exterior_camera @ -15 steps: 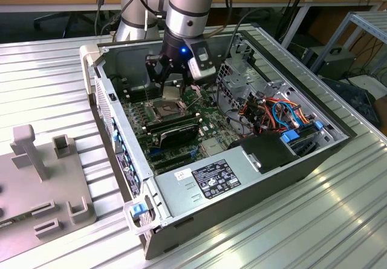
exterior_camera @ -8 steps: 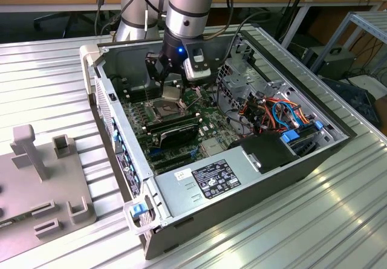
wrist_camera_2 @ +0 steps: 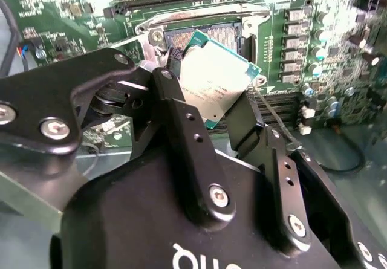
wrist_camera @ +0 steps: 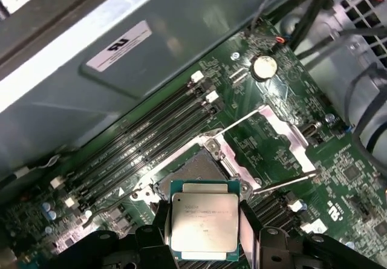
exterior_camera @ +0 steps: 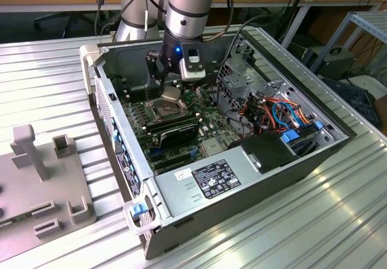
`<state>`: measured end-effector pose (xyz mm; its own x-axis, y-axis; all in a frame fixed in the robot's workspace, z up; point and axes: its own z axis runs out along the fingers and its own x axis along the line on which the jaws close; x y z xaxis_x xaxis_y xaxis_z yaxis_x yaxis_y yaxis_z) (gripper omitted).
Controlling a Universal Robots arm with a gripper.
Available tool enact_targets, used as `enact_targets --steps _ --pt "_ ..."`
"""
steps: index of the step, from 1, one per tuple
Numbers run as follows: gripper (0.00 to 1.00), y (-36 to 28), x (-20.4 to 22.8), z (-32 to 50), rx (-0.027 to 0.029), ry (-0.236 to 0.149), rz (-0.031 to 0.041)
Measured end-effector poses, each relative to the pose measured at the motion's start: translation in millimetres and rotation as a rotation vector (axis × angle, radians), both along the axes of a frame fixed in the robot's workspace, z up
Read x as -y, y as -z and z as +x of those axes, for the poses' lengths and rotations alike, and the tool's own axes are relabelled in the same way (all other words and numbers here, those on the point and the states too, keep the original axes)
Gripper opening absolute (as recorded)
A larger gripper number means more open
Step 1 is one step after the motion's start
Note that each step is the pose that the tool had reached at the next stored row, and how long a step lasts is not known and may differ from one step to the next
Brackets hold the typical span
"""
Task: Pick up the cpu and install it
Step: 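Place the cpu into insertion slot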
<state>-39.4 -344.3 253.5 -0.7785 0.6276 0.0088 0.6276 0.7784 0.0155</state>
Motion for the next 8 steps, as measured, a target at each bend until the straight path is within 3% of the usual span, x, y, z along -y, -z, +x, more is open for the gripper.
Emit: enact_targets --steps 8 --pt "0.55 0.6 0.0 0.0 0.0 0.151 0.0"
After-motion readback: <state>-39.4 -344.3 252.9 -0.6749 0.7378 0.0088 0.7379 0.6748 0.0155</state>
